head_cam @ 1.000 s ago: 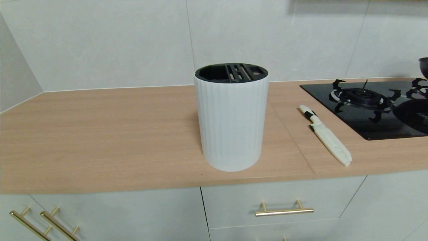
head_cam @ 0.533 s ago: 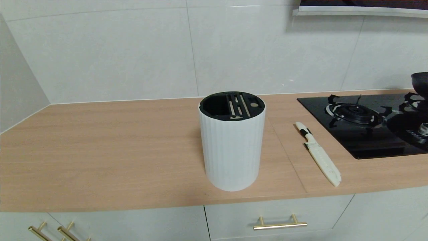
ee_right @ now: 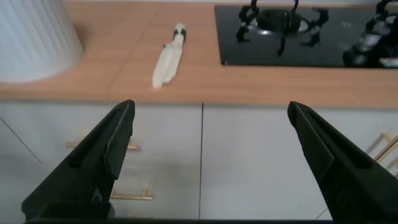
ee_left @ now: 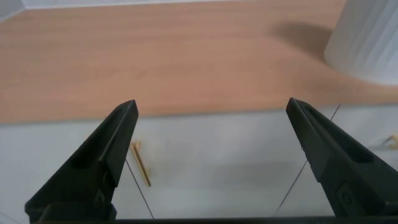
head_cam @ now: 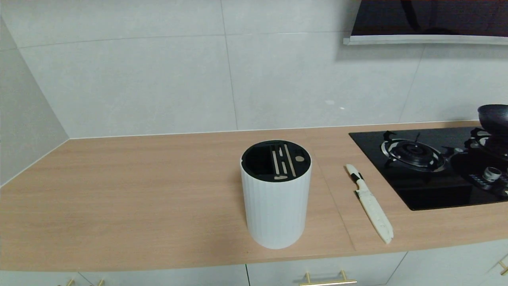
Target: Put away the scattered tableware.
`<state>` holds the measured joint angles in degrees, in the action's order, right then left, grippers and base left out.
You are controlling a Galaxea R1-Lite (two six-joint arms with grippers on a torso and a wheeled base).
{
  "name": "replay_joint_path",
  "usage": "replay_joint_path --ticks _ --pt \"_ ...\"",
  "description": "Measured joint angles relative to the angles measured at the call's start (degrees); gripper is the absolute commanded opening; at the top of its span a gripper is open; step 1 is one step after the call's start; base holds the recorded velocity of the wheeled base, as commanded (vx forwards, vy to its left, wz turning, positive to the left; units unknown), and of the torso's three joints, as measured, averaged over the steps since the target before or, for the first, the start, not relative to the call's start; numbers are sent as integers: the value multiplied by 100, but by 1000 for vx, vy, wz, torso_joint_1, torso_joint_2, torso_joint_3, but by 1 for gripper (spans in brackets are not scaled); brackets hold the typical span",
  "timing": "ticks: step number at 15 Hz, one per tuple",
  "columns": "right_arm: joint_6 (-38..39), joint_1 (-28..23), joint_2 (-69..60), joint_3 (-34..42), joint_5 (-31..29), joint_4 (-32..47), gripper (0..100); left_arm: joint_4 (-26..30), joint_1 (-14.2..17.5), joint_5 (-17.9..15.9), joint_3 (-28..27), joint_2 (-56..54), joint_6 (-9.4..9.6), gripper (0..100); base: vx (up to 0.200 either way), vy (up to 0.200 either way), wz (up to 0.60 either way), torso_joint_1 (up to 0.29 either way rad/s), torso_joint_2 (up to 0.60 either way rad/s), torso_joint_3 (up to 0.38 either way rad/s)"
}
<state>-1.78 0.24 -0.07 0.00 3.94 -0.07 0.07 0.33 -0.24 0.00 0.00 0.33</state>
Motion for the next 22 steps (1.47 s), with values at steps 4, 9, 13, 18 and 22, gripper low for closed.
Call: replay_joint_path --ticks 4,9,13,18,22 --pt "-2 0 0 0 0 0 100 0 0 -2 0 0 0 100 0 0 0 273 -597 -317" --pt "1 0 0 0 -2 0 100 2 0 -2 0 0 2 100 0 0 0 229 -459 -247" --pt "1 0 0 0 0 0 100 2 0 0 0 0 2 100 0 0 0 61 -121 -59" --pt "30 0 0 0 -6 5 100 2 0 -2 0 0 2 100 0 0 0 0 0 0" --pt "138 0 0 0 -33 2 100 2 0 0 0 0 0 100 0 0 0 0 0 0"
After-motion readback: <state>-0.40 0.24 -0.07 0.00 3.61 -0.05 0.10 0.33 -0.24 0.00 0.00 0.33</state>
